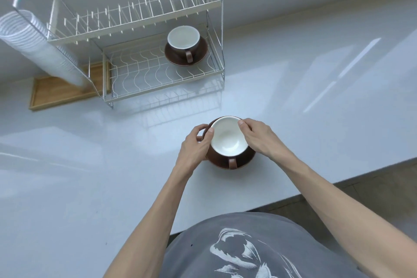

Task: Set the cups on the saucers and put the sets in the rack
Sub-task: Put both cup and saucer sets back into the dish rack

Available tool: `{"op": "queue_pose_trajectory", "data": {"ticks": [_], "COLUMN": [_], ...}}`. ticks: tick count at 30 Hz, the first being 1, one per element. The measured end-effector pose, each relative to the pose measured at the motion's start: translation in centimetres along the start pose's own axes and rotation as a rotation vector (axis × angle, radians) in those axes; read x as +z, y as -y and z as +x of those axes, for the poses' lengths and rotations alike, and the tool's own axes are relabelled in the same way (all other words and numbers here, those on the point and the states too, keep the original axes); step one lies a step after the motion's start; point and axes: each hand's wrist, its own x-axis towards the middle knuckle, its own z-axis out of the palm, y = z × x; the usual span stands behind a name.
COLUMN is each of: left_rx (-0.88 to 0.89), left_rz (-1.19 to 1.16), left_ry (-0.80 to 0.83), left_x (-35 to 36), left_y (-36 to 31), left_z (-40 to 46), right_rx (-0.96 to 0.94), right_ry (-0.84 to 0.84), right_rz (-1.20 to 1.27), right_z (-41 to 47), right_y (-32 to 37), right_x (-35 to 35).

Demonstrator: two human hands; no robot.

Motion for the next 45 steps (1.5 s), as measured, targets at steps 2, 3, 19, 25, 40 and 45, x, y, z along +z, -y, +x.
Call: {"op": "queue_pose_trajectory", "data": {"ticks": [2,3,19,25,40,45], "left_rx": [-0.011,-0.014,-0.079,-0.062,-0.077,-0.084], "left_rz": [-0.03,-0.042,-0.126,-0.11,-0.01,0.009], "left_ry": [-0.029,-0.046,-0.197,-0.204,-0.212,-0.22], "left_x": [-1.1,-1.7,-11.1,-15.0,-22.6,-23.9], "left_y": [0.1,0.1,-0.6,-1.9,-7.8,-9.2], "left_z": [0.1,0.1,2.4,4.1,9.5,12.0], "right_rx": [-0.025,-0.036,-0.149,-0.166,-0.173,-0.144], "right_ry": [0.023,0.033,0.152,0.157,0.15,0.17], "right_rz": [-0.005,-0.007,-0.053,-0.036,-0.001,-0.004], "right_z": [0.7,1.0,6.2,8.1,14.3,17.3], "right_y": [1.1,1.7,10.6,14.2,22.9,24.9], "right_x": [0.4,0.7,4.9,5.8,6.5,6.7]}}
